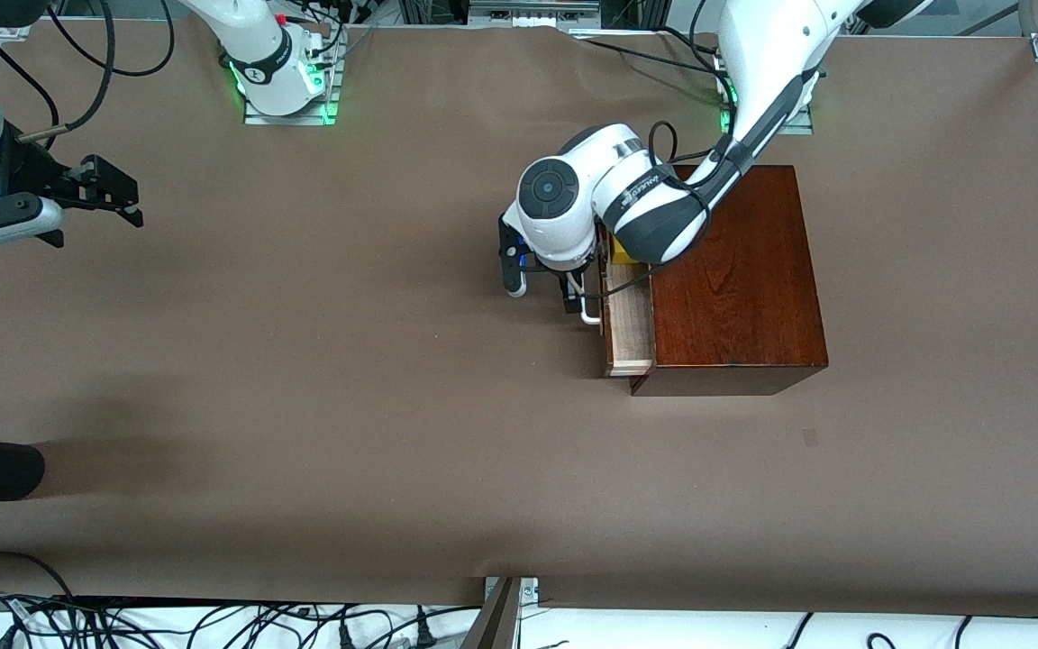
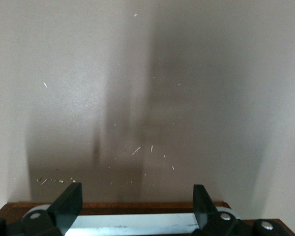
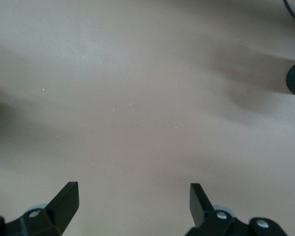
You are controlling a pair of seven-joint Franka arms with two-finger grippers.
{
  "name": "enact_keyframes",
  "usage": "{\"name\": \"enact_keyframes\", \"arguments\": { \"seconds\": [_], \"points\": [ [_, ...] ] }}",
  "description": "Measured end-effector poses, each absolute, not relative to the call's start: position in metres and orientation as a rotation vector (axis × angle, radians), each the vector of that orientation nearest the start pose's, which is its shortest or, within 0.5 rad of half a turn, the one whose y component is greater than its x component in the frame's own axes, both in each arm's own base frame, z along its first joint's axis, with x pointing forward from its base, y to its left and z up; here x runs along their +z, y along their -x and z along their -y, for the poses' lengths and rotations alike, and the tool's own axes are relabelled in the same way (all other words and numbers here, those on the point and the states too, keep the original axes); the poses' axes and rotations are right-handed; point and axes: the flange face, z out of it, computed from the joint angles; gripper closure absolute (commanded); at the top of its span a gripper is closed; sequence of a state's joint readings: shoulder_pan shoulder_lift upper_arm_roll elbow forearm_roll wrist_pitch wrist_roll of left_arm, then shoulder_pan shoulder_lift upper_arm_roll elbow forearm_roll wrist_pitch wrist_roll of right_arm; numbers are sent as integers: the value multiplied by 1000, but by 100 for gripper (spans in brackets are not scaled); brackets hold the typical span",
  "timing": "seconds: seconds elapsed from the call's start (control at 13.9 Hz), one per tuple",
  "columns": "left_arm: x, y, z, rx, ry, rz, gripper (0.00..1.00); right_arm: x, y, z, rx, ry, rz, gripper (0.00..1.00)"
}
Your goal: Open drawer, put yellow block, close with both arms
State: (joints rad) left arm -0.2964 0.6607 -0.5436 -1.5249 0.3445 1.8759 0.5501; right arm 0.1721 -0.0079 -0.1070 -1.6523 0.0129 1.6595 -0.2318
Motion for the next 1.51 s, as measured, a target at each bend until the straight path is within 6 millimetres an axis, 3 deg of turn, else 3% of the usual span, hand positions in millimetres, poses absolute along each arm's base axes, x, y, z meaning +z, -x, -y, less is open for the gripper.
{"name": "enact_keyframes", "arguments": {
  "seconds": [0.29, 0.5, 1.01, 1.08, 1.22, 1.51],
  "points": [
    [295, -515, 432, 398, 2307, -2066, 0, 604, -557, -41, -29, 3094, 472, 0],
    [293, -528, 403, 494, 2308, -2000, 0, 597, -560, -41, -5, 3095, 466, 0],
    [301, -532, 400, 478, 2317, -1999, 0, 597, -562, -40, -5, 3096, 463, 0],
    [313, -537, 399, 441, 2328, -1990, 0, 597, -562, -40, -6, 3096, 463, 0],
    [366, -554, 385, 359, 2390, -1902, 0, 597, -562, -40, -7, 3096, 463, 0],
    [487, -583, 309, 312, 2525, -1681, 0, 597, -562, -39, -7, 3096, 462, 0]
  ]
}}
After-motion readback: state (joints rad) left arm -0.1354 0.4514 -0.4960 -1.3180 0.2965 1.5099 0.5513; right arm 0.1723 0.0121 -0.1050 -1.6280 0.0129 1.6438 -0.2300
